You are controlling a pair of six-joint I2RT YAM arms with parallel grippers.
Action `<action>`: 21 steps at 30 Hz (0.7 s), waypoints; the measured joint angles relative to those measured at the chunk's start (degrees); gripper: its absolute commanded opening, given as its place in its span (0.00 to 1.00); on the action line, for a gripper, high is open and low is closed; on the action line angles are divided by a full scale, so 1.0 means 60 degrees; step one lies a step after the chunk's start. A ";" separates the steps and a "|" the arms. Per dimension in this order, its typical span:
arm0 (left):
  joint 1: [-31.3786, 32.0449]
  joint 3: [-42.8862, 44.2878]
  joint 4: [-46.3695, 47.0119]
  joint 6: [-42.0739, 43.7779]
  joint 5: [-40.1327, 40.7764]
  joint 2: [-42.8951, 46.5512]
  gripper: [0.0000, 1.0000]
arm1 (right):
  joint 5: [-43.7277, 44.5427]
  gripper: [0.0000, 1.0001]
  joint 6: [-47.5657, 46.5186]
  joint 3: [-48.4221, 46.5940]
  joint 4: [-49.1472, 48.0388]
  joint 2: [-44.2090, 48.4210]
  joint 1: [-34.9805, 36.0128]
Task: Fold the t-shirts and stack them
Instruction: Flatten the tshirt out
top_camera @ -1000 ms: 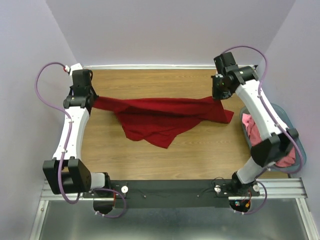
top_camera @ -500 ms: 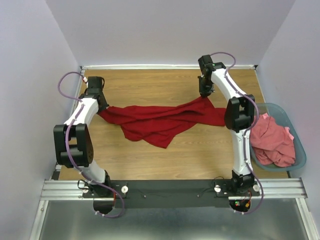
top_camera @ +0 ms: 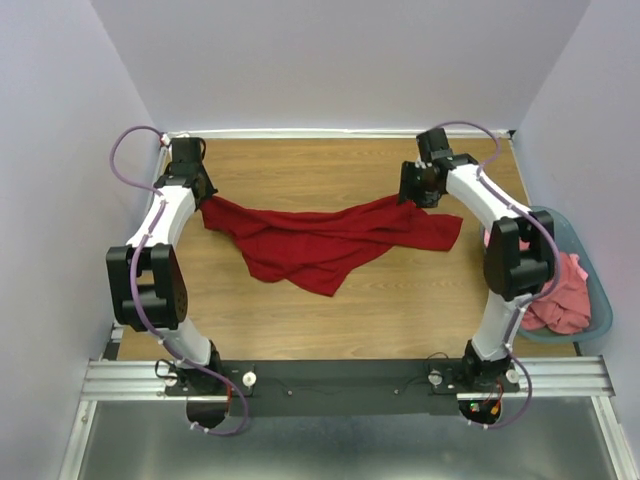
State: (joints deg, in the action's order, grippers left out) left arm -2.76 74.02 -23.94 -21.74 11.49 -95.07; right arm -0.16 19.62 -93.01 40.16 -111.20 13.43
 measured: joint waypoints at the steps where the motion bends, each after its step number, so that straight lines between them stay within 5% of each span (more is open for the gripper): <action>1: 0.0004 -0.0040 0.0029 -0.0004 -0.0047 0.0000 0.00 | -0.0149 0.64 0.0066 0.0641 -0.0178 0.0288 0.0000; 6: 0.0000 -0.0200 0.0076 -0.0025 -0.0113 0.0000 0.00 | -0.0896 0.64 0.0302 0.2288 -0.0929 0.0528 -0.0102; 21: 0.0000 -0.0361 0.0124 -0.0025 -0.0127 0.0000 0.00 | -0.2127 0.73 0.0721 0.3049 -0.2838 0.0153 -0.0382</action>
State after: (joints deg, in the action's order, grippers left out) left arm -2.76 71.85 -23.20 -21.89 10.72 -95.07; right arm -12.93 23.94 -74.72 23.14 -110.28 11.14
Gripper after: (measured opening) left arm 0.008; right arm 0.703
